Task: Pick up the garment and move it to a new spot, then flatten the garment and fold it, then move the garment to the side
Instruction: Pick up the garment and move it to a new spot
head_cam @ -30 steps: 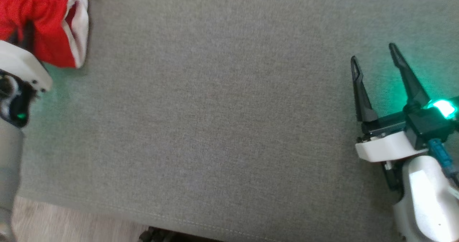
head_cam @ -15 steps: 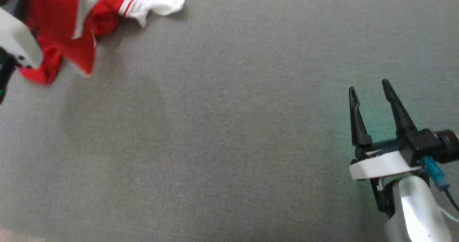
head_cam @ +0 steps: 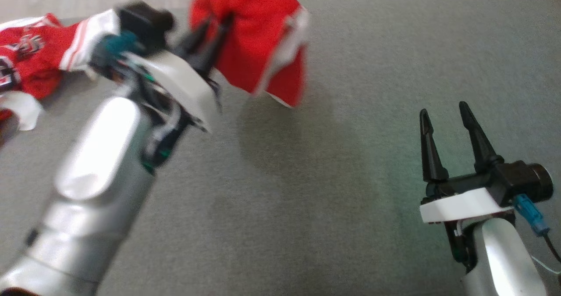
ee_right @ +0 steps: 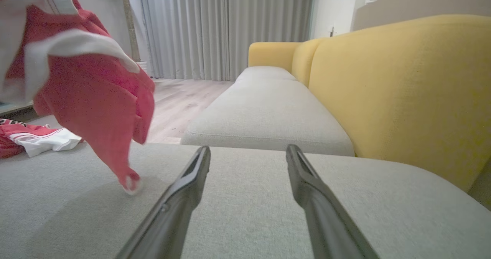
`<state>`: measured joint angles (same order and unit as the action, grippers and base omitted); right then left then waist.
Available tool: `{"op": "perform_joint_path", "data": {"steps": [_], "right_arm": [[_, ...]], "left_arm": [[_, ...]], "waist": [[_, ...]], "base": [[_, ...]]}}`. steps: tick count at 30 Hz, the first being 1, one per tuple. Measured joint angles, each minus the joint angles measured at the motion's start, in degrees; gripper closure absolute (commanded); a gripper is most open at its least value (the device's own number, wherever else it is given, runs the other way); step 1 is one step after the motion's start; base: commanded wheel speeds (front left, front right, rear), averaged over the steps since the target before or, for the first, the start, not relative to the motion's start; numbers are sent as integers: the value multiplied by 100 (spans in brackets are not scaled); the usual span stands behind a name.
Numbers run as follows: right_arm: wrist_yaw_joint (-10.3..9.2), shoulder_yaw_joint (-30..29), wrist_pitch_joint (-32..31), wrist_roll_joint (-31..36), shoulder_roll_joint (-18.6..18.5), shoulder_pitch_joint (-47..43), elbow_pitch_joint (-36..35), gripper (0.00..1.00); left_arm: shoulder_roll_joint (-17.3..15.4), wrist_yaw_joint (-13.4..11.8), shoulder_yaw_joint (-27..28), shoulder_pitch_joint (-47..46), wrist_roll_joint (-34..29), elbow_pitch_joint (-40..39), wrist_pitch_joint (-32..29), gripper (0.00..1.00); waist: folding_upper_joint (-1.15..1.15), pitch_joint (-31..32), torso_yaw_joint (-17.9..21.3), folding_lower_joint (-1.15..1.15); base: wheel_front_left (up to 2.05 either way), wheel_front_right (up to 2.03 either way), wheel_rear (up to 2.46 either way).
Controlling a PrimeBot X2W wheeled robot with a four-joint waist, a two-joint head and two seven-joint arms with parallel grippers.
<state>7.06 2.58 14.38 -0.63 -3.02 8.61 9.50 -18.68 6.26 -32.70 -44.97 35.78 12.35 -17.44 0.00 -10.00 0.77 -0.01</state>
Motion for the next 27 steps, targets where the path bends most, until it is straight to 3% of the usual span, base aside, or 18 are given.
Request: {"op": "perform_joint_path", "data": {"steps": [5,15,16,17,18,27], "right_arm": [[0,124,0,-90,3,27,-57,0],[0,237,0,-137,7,246,-127,0],[0,232,0,-130,7,241,-123,0],[0,227,0,-130,7,241,-107,0],[0,225,0,-129,7,238,-91,0],[0,24,0,58,8,93,-8,0]], "left_arm": [[570,37,-515,116,-183,898,735,100],[1068,79,-1056,194,-939,3165,2482,100],[1134,80,-1062,187,-939,3267,2603,65],[1193,79,-1059,178,-938,3356,2731,13],[1239,78,-1056,175,-937,3418,2832,0],[1458,71,-846,398,-698,3481,3173,0]], "waist": [[0,-257,332,1],[0,-842,700,3],[0,-834,679,2],[0,-808,655,2],[0,-771,625,2],[0,-170,299,0]], "base": [[0,0,0],[0,0,0],[0,0,0],[0,0,0],[0,0,0],[0,0,0]]}}
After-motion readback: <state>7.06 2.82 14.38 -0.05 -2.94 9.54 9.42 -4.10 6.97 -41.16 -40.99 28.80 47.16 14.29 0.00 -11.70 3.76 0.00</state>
